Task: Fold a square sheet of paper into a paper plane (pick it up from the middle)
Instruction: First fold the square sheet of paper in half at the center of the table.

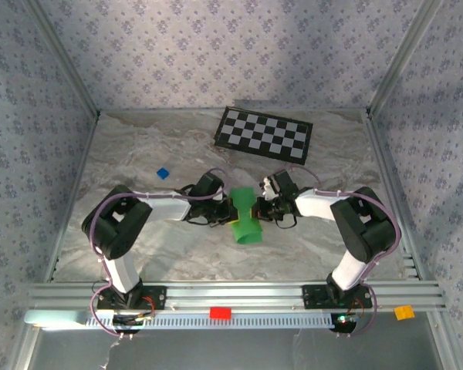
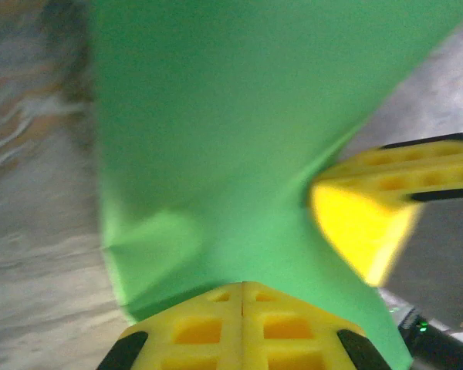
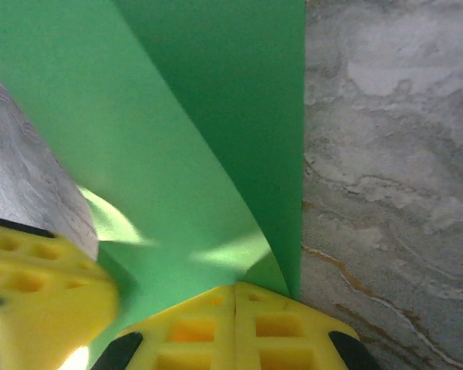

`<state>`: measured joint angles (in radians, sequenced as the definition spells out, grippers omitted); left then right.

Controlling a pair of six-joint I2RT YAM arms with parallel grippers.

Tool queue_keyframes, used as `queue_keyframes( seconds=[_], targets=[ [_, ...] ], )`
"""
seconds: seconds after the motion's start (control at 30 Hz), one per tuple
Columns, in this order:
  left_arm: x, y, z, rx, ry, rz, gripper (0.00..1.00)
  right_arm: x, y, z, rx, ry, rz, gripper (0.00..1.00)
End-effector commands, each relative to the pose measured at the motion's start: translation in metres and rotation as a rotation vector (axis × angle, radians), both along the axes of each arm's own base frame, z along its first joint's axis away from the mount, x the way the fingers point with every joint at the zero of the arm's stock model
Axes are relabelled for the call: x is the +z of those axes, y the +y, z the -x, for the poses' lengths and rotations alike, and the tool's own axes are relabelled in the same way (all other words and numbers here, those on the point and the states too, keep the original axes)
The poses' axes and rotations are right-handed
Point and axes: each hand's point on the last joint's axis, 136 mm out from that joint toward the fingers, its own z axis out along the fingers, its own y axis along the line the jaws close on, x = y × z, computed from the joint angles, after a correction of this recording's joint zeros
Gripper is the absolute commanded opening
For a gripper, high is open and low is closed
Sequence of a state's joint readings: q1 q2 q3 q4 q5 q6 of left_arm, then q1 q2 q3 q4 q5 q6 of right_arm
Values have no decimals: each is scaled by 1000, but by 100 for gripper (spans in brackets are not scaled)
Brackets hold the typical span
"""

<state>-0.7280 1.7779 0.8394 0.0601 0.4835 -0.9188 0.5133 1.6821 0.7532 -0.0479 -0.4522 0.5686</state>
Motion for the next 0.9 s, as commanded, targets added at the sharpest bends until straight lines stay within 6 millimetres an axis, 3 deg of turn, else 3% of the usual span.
queue_keyframes(
  seconds=[0.0, 0.1, 0.33, 0.5, 0.6, 0.87],
  targets=[
    [-26, 13, 16, 0, 57, -58, 0, -53, -48, 44, -56, 177, 235, 0],
    [-26, 17, 16, 2, 47, -85, 0, -55, -49, 45, -57, 180, 238, 0],
    [21, 4, 1, -16, -41, -46, 2, -53, -49, 43, -62, 174, 235, 0],
    [41, -12, 8, -30, -43, 38, 3, -52, -50, 44, -63, 174, 239, 0],
    [34, -13, 16, -36, -30, 18, 3, -53, -50, 43, -64, 173, 240, 0],
    [-12, 8, 34, -13, 37, -64, 1, -55, -53, 45, -68, 179, 248, 0]
  ],
)
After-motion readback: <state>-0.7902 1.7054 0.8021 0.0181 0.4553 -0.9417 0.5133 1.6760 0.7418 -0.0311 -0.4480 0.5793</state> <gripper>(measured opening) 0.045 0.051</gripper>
